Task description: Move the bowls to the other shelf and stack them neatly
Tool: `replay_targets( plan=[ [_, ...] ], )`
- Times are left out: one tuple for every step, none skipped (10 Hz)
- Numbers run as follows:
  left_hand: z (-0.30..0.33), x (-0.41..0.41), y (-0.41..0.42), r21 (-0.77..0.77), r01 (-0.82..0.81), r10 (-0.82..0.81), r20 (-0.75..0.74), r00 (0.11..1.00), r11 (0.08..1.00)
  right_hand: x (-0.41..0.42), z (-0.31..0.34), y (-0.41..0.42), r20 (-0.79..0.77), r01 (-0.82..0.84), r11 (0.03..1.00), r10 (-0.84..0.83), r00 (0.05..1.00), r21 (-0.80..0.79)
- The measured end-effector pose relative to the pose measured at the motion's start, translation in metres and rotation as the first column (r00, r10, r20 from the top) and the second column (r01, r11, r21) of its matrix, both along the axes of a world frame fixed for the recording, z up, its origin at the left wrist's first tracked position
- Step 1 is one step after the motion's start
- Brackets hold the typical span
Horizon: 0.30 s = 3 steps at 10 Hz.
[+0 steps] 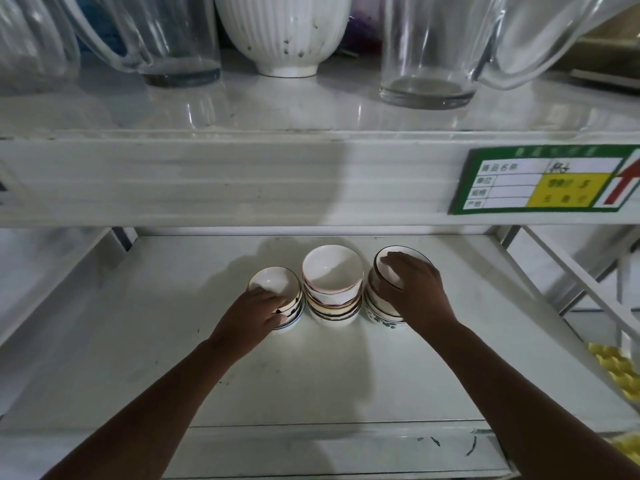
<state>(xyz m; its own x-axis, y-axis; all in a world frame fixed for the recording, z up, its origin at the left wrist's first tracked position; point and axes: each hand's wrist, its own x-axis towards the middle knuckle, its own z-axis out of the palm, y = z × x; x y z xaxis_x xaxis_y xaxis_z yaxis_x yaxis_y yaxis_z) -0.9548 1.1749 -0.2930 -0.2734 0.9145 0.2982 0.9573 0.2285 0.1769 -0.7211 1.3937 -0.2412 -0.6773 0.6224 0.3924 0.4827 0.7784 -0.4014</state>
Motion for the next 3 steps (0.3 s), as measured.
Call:
replay_targets(
  plan=[
    [0.004, 0.001, 0.005, 0.071, 0.002, -0.005, 0.048, 0.999, 0.997, 0.018, 0.004, 0.003, -0.047, 0.04, 0.996, -0.044, 0.998, -0.083],
    [0.018, 0.009, 0.004, 0.108, -0.015, 0.006, 0.083, 0.997, 0.994, 0.033, 0.003, 0.007, -0.015, 0.043, 0.978, -0.047, 0.999, -0.204],
    [0.026, 0.004, 0.002, 0.097, -0.248, 0.227, 0.183, 0.956, 0.964, 0.048, 0.009, 0.019, 0.057, 0.08, 0.924, -0.063, 0.996, -0.373]
  ],
)
